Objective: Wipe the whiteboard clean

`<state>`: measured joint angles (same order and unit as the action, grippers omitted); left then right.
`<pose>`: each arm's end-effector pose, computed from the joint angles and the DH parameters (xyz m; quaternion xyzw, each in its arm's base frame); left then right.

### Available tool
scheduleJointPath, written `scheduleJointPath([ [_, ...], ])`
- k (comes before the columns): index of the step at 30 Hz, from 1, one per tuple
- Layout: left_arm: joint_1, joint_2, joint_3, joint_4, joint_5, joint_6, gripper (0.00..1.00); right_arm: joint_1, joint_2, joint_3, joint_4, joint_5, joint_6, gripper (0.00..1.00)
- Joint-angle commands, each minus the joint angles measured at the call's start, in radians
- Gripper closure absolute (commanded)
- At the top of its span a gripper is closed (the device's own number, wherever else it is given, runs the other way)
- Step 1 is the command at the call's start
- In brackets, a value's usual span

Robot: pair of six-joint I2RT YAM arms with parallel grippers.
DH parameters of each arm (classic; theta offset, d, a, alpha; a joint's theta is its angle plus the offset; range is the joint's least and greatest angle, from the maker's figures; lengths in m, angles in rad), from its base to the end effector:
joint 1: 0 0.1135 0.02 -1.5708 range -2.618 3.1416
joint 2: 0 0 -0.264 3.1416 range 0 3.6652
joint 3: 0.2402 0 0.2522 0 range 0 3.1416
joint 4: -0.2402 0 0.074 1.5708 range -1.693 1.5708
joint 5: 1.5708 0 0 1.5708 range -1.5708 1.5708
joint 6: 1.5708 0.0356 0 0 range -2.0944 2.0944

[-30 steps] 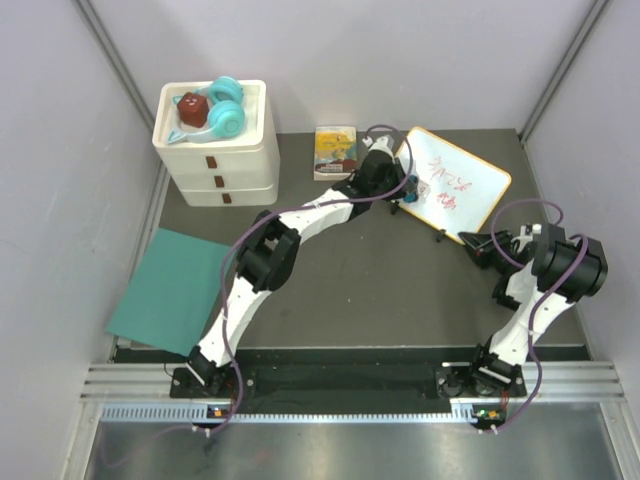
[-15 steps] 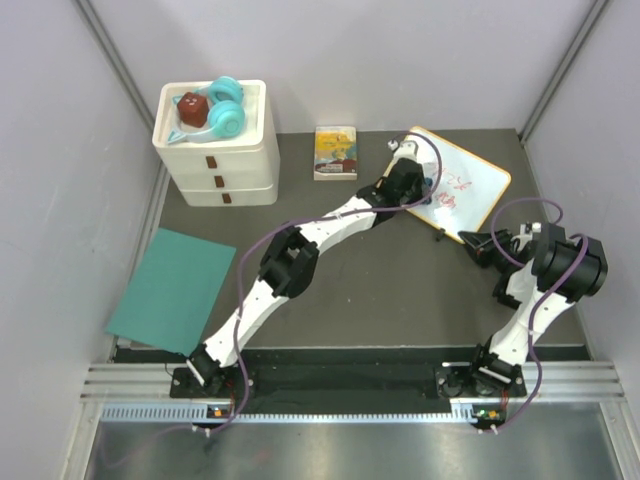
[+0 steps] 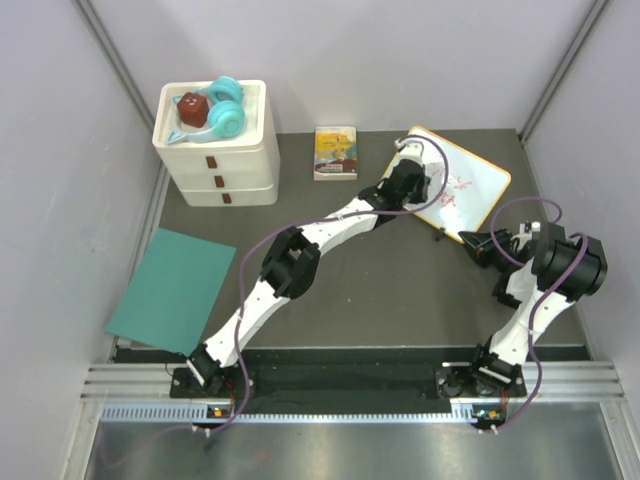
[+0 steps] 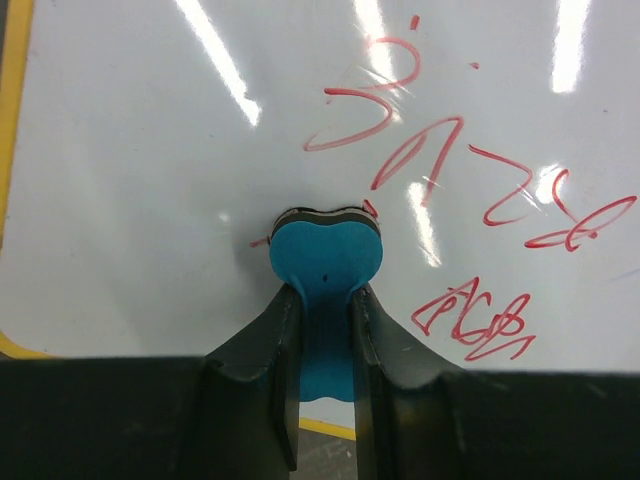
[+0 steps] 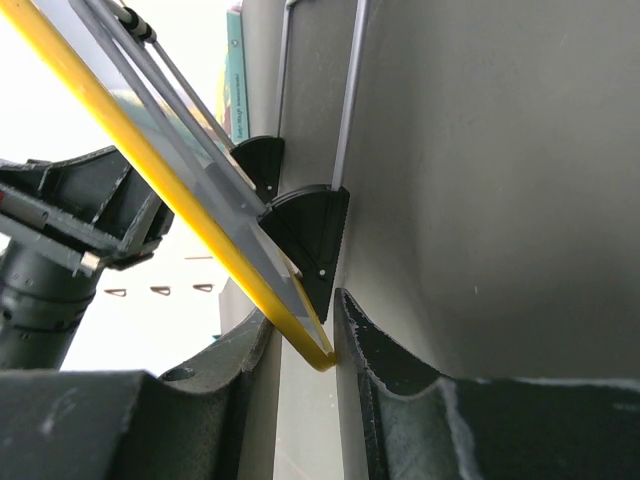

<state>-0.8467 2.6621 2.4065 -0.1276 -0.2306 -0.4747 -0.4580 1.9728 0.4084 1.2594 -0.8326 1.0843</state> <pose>0.4083 -0.4494 0.1908 0.0890 0.8210 -0.2658 0.4974 0.2613 -0.0994 0.0825 0.3425 0.6955 0.4768 0.4142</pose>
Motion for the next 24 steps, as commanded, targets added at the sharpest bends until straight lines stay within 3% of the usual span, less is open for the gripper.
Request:
scheduleJointPath([
  [1, 0.096, -0.024, -0.056, 0.052, 0.042, -0.025, 1.0, 0.008, 0.015, 0.023, 0.001, 0.016, 0.0, 0.81],
  [2, 0.113, -0.028, -0.063, 0.057, 0.051, -0.031, 1.0, 0.007, 0.017, 0.024, 0.001, 0.015, 0.003, 0.85],
  [10, 0.113, -0.025, -0.032, 0.062, 0.068, -0.005, 1.0, 0.008, 0.021, 0.029, 0.0, 0.01, 0.005, 0.89],
  [15, 0.034, 0.027, 0.014, 0.072, 0.143, 0.067, 1.0, 0.007, 0.026, 0.029, 0.012, 0.004, 0.008, 0.9],
  [20, -0.078, 0.047, 0.032, 0.109, 0.192, 0.25, 1.0, 0.007, 0.028, 0.029, 0.017, 0.003, 0.011, 0.9],
  [24, -0.137, 0.058, 0.025, 0.199, 0.117, 0.278, 1.0, 0.007, 0.032, 0.027, 0.029, 0.0, 0.015, 0.9],
])
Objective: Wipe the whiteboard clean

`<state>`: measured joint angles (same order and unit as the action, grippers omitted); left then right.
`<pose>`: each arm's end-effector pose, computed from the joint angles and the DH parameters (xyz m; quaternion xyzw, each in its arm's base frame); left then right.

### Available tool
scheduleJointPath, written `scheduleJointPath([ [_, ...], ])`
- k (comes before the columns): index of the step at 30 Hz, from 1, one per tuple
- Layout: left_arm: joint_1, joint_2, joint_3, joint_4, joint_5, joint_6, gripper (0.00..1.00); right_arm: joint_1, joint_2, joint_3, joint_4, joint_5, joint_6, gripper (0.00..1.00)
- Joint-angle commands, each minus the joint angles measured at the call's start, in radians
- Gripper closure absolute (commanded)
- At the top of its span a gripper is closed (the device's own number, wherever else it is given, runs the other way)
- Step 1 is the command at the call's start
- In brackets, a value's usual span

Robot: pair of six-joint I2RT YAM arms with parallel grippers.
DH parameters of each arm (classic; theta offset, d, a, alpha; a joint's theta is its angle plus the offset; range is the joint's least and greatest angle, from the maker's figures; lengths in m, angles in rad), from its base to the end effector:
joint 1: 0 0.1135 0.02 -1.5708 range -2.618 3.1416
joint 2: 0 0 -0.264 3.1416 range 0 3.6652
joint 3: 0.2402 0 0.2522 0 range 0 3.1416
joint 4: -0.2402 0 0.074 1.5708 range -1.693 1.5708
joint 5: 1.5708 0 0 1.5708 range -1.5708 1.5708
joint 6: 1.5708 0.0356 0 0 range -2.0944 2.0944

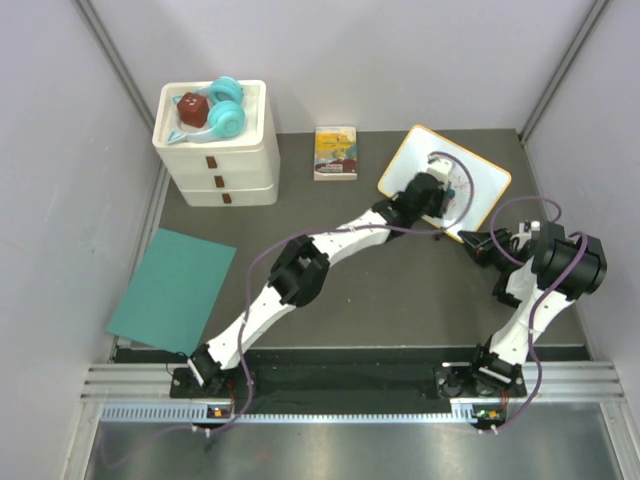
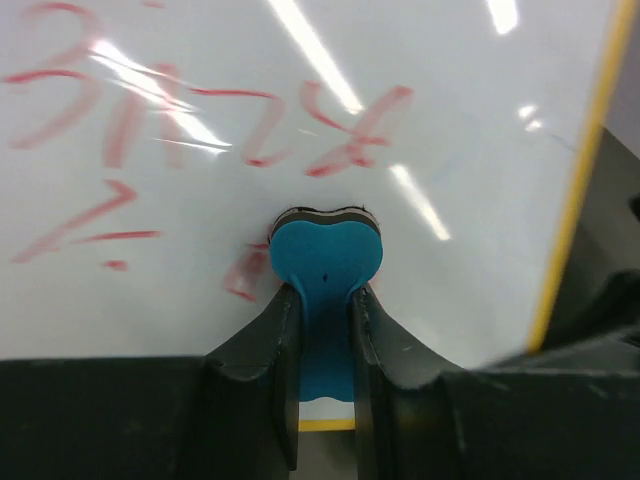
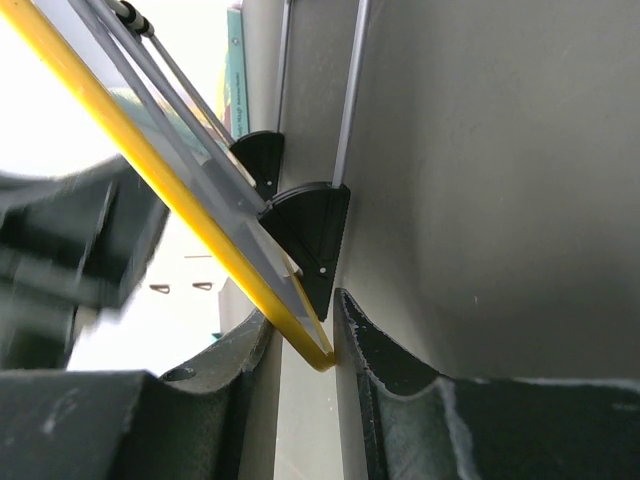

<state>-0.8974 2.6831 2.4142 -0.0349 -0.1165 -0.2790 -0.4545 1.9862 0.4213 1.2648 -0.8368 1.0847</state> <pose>0.3856 -0.4767 0.1904 0.2120 0.7769 -0.2889 0.5177 0.2645 -0.0998 0.0815 0.3386 0.6960 0.4790 0.4142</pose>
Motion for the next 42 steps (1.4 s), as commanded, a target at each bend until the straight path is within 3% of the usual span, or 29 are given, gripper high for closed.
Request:
scheduleJointPath([
  [1, -0.093, 0.037, 0.016, 0.146, -0.038, 0.066, 1.0, 0.004, 0.019, 0.014, 0.025, 0.004, 0.014, 0.9],
  [7, -0.104, 0.04, -0.007, 0.266, -0.176, -0.005, 1.0, 0.002, 0.023, 0.013, 0.038, 0.002, 0.018, 0.9],
  [8, -0.101, 0.041, -0.007, 0.282, -0.261, 0.003, 1.0, 0.0, 0.026, 0.011, 0.039, 0.001, 0.023, 0.9],
  [11, -0.081, 0.047, -0.007, 0.294, -0.382, 0.024, 1.0, -0.001, 0.029, 0.008, 0.056, 0.001, 0.027, 0.9],
  [15, -0.031, 0.041, -0.007, 0.262, -0.432, -0.011, 1.0, -0.003, 0.034, 0.007, 0.064, 0.001, 0.032, 0.9],
  [20, 0.017, 0.031, -0.021, 0.25, -0.379, -0.066, 1.0, -0.003, 0.034, 0.007, 0.062, 0.002, 0.034, 0.94],
  [22, 0.011, 0.034, -0.018, 0.283, -0.316, -0.065, 1.0, -0.003, 0.033, 0.002, 0.068, 0.002, 0.035, 1.0],
  [28, -0.035, 0.058, 0.014, 0.325, -0.206, -0.069, 1.0, -0.007, 0.069, 0.001, 0.166, -0.025, 0.075, 1.0],
  [35, -0.078, 0.064, 0.016, 0.32, -0.108, -0.072, 1.0, -0.012, 0.08, 0.004, 0.162, -0.027, 0.08, 1.0],
  [38, -0.084, 0.061, 0.011, 0.288, -0.107, -0.045, 1.0, -0.01, 0.08, 0.004, 0.162, -0.027, 0.08, 1.0],
  [42, -0.074, 0.052, -0.004, 0.247, -0.271, 0.017, 1.0, -0.012, 0.072, 0.004, 0.147, -0.021, 0.075, 1.0],
])
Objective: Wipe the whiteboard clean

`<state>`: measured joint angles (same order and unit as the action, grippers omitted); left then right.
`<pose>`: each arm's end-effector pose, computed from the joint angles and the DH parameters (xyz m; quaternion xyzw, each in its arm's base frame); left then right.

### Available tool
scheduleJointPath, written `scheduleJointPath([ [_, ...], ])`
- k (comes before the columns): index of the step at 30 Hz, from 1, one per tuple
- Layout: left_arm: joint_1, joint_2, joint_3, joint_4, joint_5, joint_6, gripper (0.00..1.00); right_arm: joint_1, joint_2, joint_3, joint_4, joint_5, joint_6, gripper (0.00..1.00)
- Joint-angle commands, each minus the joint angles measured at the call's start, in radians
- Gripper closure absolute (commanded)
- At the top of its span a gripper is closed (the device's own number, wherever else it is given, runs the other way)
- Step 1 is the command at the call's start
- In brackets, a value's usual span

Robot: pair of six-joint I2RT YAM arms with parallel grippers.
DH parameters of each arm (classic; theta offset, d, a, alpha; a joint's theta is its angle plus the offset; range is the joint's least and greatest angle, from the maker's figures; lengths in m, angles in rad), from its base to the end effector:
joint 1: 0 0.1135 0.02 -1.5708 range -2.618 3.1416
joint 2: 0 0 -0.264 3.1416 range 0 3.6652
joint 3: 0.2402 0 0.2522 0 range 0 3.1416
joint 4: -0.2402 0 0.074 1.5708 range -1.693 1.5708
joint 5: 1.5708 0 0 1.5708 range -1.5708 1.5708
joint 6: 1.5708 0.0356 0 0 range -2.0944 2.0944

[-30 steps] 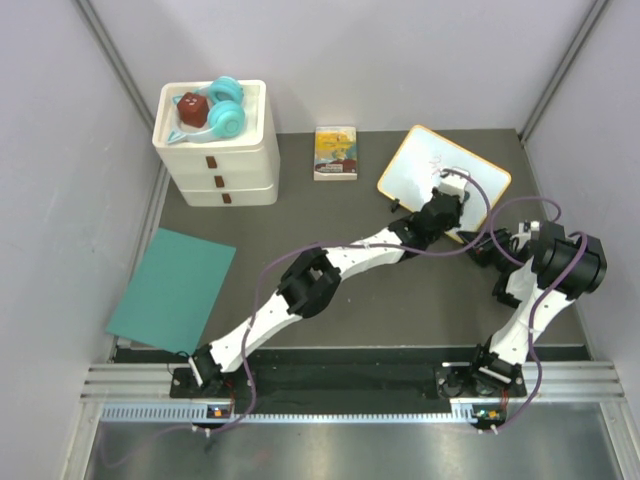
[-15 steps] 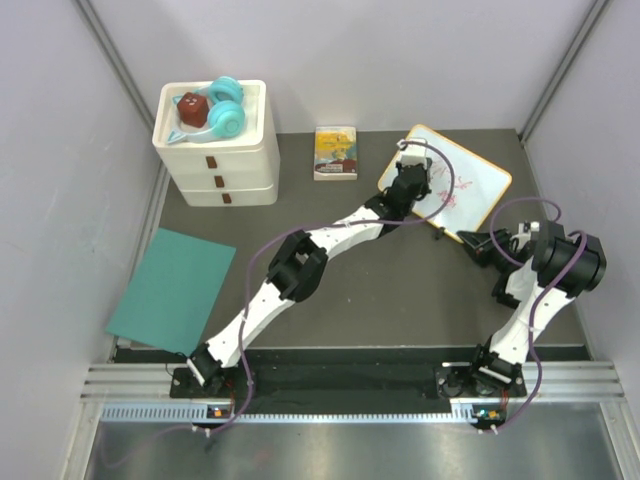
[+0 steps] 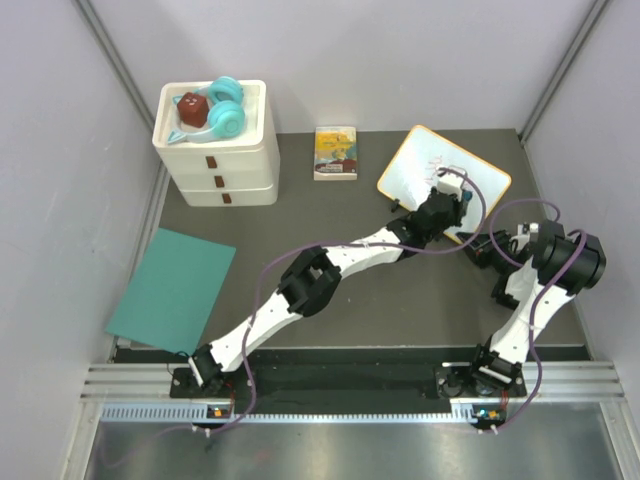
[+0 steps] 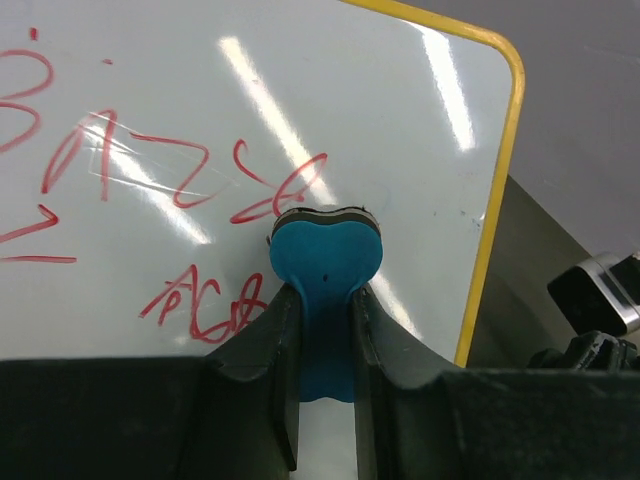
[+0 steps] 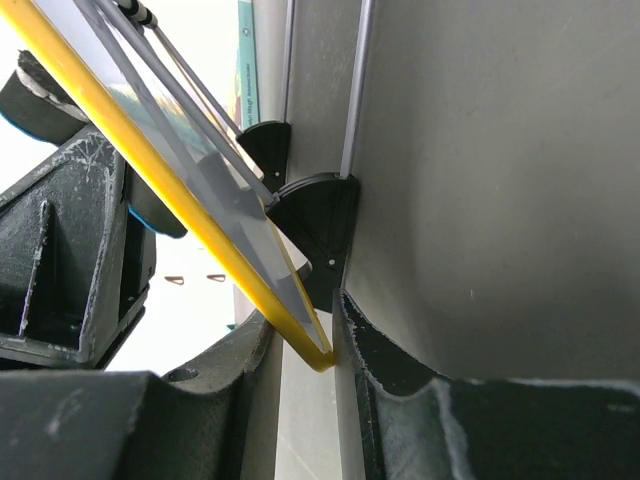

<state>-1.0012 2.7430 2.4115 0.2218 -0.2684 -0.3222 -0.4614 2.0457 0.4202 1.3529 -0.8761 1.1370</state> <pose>0.3435 -0.5188 0.1811 0.1616 0.7257 -0.3277 0.5829 0.2633 -0.1004 0.0744 0.3383 0.6868 0.5002 0.4045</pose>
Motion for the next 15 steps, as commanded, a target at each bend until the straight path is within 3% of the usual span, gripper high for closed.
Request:
scheduleJointPath([
  [1, 0.048, -0.011, -0.005, -0.027, -0.141, 0.06, 1.0, -0.005, 0.013, 0.005, 0.058, 0.019, 0.02, 1.0],
  [6, 0.114, -0.036, -0.028, -0.044, -0.212, 0.034, 1.0, -0.005, 0.01, 0.003, 0.054, 0.022, 0.017, 1.0],
  [10, 0.154, -0.031, -0.006, -0.035, -0.144, 0.023, 1.0, -0.002, 0.008, 0.002, 0.046, 0.023, 0.012, 1.0],
  [15, 0.122, -0.005, 0.041, -0.012, -0.023, 0.026, 1.0, 0.003, -0.012, 0.002, 0.011, 0.031, -0.008, 1.0],
])
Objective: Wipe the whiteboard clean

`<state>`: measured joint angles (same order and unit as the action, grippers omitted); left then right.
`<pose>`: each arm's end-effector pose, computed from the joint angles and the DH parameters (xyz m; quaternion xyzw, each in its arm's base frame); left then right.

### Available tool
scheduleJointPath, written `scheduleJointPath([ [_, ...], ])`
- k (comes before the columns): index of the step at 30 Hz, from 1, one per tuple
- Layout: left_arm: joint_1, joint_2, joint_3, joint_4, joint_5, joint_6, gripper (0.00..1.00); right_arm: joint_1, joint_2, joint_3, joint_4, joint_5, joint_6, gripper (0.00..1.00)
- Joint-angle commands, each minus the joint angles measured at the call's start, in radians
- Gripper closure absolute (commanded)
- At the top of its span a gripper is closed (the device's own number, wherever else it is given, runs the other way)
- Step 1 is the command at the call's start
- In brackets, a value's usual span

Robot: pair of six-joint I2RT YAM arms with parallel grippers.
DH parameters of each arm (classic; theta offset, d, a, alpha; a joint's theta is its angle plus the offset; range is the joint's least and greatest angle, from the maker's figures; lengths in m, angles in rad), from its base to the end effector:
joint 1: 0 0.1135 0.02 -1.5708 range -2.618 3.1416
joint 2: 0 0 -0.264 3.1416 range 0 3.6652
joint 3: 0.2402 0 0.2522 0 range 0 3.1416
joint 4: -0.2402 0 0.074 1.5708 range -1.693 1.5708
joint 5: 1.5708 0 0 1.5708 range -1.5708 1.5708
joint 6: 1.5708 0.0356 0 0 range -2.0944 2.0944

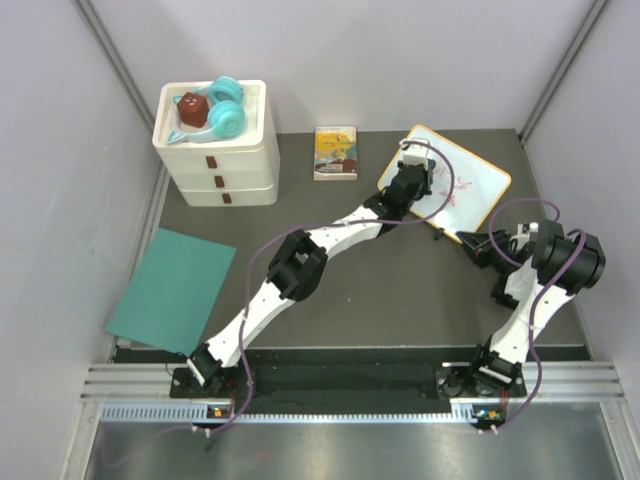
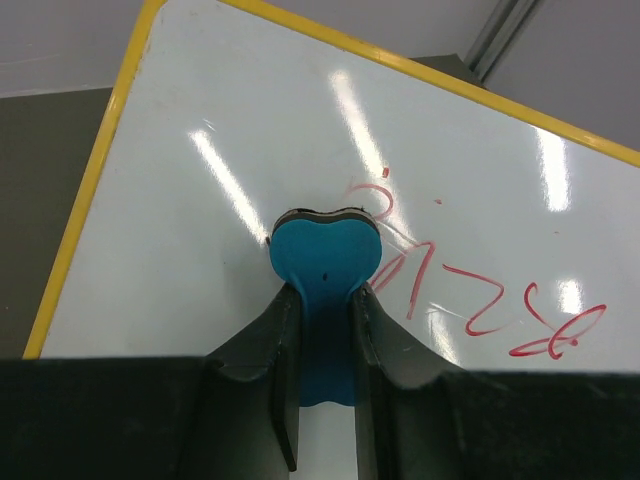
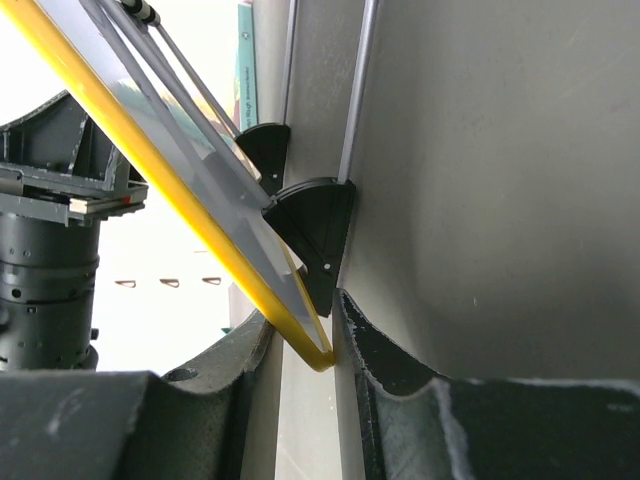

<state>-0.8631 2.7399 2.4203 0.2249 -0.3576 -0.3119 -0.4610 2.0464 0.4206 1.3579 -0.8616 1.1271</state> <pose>0.4133 -0.4640 0.1866 0.0830 0.7331 -0.2575 0.6240 0.2637 -0.1008 0.0746 0.3378 0.6871 0.4939 0.4121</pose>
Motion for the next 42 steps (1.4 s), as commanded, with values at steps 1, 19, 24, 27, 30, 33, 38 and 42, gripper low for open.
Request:
scheduleJointPath([
  [1, -0.027, 0.001, 0.034, -0.013, 0.072, 0.017, 1.0, 0.002, -0.014, 0.003, 0.003, 0.016, 0.0, 1.0],
  [19, -0.131, -0.023, -0.07, -0.059, 0.028, 0.105, 1.0, 0.002, -0.009, 0.001, 0.012, 0.015, 0.005, 1.0],
  [24, -0.09, -0.02, -0.073, -0.068, 0.0, 0.122, 1.0, 0.002, -0.009, 0.001, 0.014, 0.015, 0.007, 1.0],
  [27, -0.056, -0.02, -0.07, -0.038, -0.021, 0.117, 1.0, 0.002, -0.011, 0.001, 0.01, 0.015, 0.003, 1.0],
  [30, -0.037, -0.022, -0.079, 0.048, -0.06, 0.091, 1.0, 0.002, -0.011, 0.0, 0.014, 0.015, 0.005, 1.0],
  [33, -0.03, -0.005, -0.052, 0.132, -0.044, 0.079, 1.0, 0.002, -0.009, 0.0, 0.015, 0.015, 0.005, 1.0],
  [38, -0.033, 0.044, 0.009, 0.251, 0.02, 0.077, 1.0, 0.002, -0.008, 0.0, 0.017, 0.015, 0.007, 1.0],
  [42, -0.033, 0.075, 0.054, 0.255, 0.065, 0.08, 1.0, 0.002, -0.008, 0.0, 0.02, 0.013, 0.005, 1.0],
])
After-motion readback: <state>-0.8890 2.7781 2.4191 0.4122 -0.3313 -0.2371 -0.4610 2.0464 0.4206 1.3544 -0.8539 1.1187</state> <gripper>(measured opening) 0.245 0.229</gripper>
